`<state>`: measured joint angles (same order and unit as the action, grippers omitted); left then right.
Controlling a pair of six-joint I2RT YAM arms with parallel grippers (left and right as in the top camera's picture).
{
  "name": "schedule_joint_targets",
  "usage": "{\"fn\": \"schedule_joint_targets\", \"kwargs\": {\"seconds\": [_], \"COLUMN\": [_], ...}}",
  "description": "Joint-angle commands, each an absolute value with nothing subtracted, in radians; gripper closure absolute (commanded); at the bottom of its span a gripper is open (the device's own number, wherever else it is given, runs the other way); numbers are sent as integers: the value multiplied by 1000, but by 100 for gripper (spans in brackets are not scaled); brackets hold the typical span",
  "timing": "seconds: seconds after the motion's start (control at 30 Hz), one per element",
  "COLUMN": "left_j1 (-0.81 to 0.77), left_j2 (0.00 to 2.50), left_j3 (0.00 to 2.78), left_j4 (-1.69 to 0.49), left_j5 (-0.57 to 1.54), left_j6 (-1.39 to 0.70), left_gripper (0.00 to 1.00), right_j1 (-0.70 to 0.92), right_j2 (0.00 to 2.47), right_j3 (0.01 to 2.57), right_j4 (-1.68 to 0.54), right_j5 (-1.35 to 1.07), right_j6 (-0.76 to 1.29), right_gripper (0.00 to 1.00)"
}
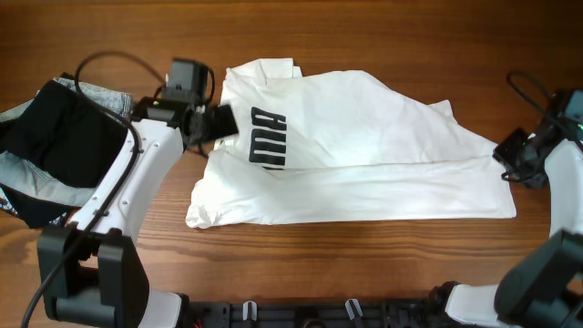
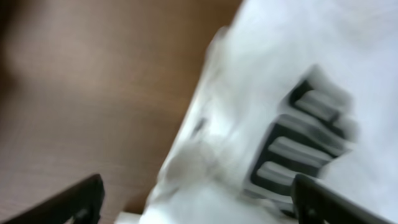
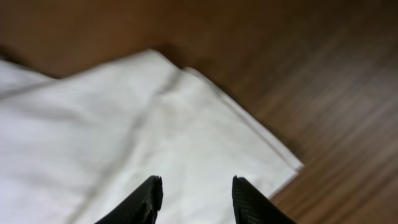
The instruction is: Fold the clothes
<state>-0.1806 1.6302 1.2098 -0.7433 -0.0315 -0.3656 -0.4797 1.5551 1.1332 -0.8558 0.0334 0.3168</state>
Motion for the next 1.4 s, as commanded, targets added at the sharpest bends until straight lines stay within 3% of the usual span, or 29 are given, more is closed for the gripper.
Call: {"fn": "schedule_joint_targets", "kwargs": {"seconds": [0.0, 0.1, 0.47, 1.0, 1.2, 1.27, 1.3, 1.37], "left_j1": [-179, -183, -257, -300, -313, -313, -313, -312], "left_j2": [1618, 1679, 2132, 2360, 2378, 2378, 2378, 2378], "left_j3": [1246, 1290, 1654, 1669, 1668, 1668, 1668, 1668], "left_j4": [-580, -452, -361, -92, -131, -143, -147, -150], "left_j5": [48, 47, 12, 12, 64, 63, 63, 63], "left_j6": [-264, -202, 63, 127, 127, 128, 128, 127], "left_gripper": [13, 10, 4, 5, 17, 30, 45, 66], "right_j1": [-484, -484, -468, -468, -468, -468, -468, -468], "right_j2": [1502, 1501, 1501, 1501, 1501, 1501, 1501, 1501], "right_j3": [1150, 1150, 1150, 1150, 1150, 1150, 1150, 1150], "right_j4": [-855, -865, -875, -906, -905, -905, -907, -910], "right_j5": [-148, -168, -182, -182, -181, -181, -181, -181], "right_j6": [208, 208, 208, 204, 204, 190, 183, 182], "right_gripper": [57, 56, 55, 54, 54, 54, 54, 54]}}
